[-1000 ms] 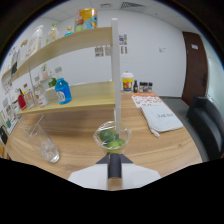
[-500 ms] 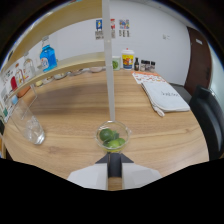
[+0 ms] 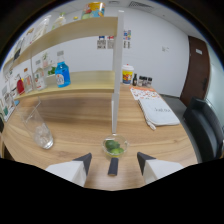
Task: Make me a cup of Mojito.
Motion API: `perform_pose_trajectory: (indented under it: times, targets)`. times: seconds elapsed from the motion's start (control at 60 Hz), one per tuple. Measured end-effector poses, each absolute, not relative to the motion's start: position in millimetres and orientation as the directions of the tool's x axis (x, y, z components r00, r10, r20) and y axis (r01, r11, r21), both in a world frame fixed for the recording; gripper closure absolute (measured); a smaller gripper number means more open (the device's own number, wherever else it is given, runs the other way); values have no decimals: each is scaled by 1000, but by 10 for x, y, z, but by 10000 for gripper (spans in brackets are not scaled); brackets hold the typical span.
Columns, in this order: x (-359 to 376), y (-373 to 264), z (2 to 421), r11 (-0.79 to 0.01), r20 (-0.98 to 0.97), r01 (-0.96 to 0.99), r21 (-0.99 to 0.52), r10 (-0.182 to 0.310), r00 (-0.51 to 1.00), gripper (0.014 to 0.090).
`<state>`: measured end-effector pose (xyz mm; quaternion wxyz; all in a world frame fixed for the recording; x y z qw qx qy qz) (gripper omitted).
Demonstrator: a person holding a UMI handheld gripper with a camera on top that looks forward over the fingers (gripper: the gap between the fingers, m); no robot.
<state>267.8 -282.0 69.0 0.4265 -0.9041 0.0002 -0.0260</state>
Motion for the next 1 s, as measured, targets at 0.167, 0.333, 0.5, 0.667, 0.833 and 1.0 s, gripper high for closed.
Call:
perform_pose_trajectory:
  times: [0.167, 0.333, 0.5, 0.667, 0.833, 1.0]
  targets:
    - [2301, -2874, 1298, -538, 55, 33, -842, -25, 998, 192]
    - [1671, -3003, 1624, -483, -9, -16, -875, -16, 1000, 196]
    - [1026, -3144, 1535, -479, -28, -11, -878, 27, 999, 192]
    - [574, -3187, 1449, -471, -21, 12, -882, 66, 998, 181]
    - [388, -2898, 1760, -414, -18, 15, -910, 76, 997, 183]
    - [356, -2326, 2157, -356, -19, 9, -935, 73, 997, 182]
